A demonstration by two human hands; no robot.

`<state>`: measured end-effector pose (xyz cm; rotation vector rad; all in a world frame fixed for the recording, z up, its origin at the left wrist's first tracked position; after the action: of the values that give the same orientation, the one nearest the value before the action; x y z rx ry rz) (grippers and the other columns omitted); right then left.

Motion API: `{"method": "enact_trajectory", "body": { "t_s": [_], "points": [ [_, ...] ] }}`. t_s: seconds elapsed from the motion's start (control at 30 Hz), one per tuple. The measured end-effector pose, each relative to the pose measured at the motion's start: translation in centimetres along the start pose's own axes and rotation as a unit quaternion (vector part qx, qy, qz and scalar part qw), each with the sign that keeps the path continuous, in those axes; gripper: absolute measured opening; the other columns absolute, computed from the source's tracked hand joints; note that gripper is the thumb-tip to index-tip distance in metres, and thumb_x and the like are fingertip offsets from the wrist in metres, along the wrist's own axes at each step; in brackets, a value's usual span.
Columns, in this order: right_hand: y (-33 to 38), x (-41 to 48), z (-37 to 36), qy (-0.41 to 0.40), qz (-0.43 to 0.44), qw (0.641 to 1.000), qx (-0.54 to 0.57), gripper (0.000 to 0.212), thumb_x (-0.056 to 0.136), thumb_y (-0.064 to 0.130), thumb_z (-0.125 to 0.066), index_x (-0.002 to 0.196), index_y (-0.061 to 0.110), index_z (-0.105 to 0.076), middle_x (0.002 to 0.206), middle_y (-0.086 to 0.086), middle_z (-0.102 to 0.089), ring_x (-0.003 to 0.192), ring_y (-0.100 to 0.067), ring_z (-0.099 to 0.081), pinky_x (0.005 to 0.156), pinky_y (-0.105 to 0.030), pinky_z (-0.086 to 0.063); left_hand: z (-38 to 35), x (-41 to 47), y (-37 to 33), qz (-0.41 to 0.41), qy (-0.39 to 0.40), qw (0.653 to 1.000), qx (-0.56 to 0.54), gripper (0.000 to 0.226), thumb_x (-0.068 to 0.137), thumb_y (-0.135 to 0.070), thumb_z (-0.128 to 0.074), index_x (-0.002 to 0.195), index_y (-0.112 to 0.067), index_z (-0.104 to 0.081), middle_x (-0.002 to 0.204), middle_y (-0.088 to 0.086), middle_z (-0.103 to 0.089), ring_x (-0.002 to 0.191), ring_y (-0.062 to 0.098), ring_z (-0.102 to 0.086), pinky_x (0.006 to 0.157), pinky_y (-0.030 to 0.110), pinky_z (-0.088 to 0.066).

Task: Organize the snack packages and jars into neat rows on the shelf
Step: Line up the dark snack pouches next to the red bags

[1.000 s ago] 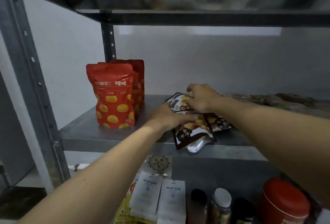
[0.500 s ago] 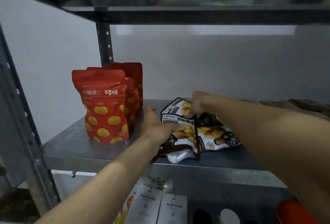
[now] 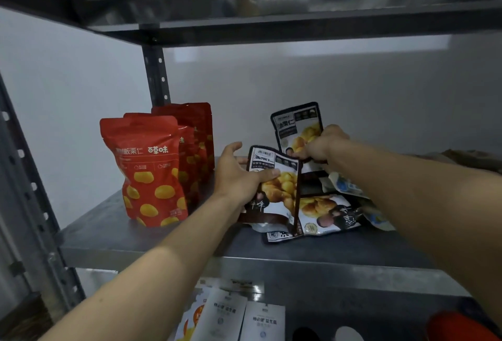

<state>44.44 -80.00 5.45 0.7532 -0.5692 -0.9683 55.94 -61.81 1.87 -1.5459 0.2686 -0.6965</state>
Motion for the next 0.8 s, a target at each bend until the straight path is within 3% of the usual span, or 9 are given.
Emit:
{"method": "enact_trajectory", "body": {
  "t_s": [0.1,0.2,0.33,0.53,0.73,0.8],
  "points": [
    [-0.2,0.5,1.5,-0.028,0.008,0.998,0.063,0.071,0.070,0.026,-0.087,0.128,0.006,-0.050,0.133,-0.012,-0.056,0.123,-0.030,-0.052,0.097,-0.034,-0.044,0.4,0.6,-0.7,-0.020,-0.020,0.999,-0.022,0.081,0.064,-0.004,-0.087,0.135,-0.013,-0.047,0.107,0.005,-0.065,0.069,0.021,-0.070,0.038,0.027,-0.050],
    [0.1,1.0,2.6,-0.052,0.021,0.994,0.094,0.071,0.068,0.030,-0.089,0.124,0.007,-0.052,0.129,-0.011,-0.058,0.121,-0.028,-0.054,0.098,-0.034,-0.046,0.7,1.2,-1.3,-0.043,-0.040,0.997,-0.042,0.064,0.065,-0.005,-0.086,0.122,-0.015,-0.058,0.113,0.004,-0.064,0.083,0.018,-0.070,0.050,0.033,-0.059],
    [0.3,1.8,3.5,-0.075,0.033,0.989,0.127,0.068,0.066,0.034,-0.089,0.119,0.007,-0.056,0.123,-0.010,-0.061,0.116,-0.027,-0.057,0.094,-0.033,-0.049,0.9,2.5,-1.7,-0.069,-0.075,0.992,-0.076,0.063,0.067,0.000,-0.084,0.119,-0.020,-0.053,0.106,0.001,-0.064,0.088,0.013,-0.067,0.070,0.031,-0.059],
    [0.5,2.7,4.1,-0.084,0.046,0.987,0.132,0.071,0.064,0.043,-0.088,0.119,0.009,-0.059,0.121,-0.008,-0.063,0.113,-0.027,-0.059,0.084,-0.028,-0.047,1.1,4.9,-1.6,-0.105,-0.096,0.987,-0.079,0.059,0.073,0.003,-0.078,0.116,-0.023,-0.046,0.099,0.004,-0.068,0.086,0.012,-0.068,0.076,0.027,-0.057],
    [0.5,3.9,3.7,-0.069,0.052,0.987,0.137,0.056,0.062,0.041,-0.089,0.101,0.011,-0.063,0.102,-0.004,-0.065,0.090,-0.021,-0.059,0.077,-0.026,-0.045,1.3,8.0,0.1,-0.095,-0.112,0.986,-0.075,0.065,0.075,-0.001,-0.078,0.126,-0.023,-0.043,0.109,0.006,-0.066,0.097,0.017,-0.066,0.083,0.031,-0.057],
    [0.6,4.3,3.4,-0.063,0.055,0.987,0.135,0.046,0.062,0.039,-0.090,0.088,0.014,-0.061,0.095,-0.003,-0.065,0.087,-0.020,-0.061,0.076,-0.026,-0.047,1.1,9.0,0.5,-0.086,-0.110,0.987,-0.085,0.066,0.076,-0.001,-0.077,0.129,-0.021,-0.042,0.109,0.005,-0.064,0.097,0.018,-0.066,0.078,0.026,-0.056]
  ]
}}
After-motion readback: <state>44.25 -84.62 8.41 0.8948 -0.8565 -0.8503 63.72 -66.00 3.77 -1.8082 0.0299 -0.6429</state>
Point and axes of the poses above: each hand's wrist, its own x-axis towards the middle knuckle, its own z-axis out of the back of the hand, y = z × x, the point moved 10 cm from there along x, towards the middle knuckle
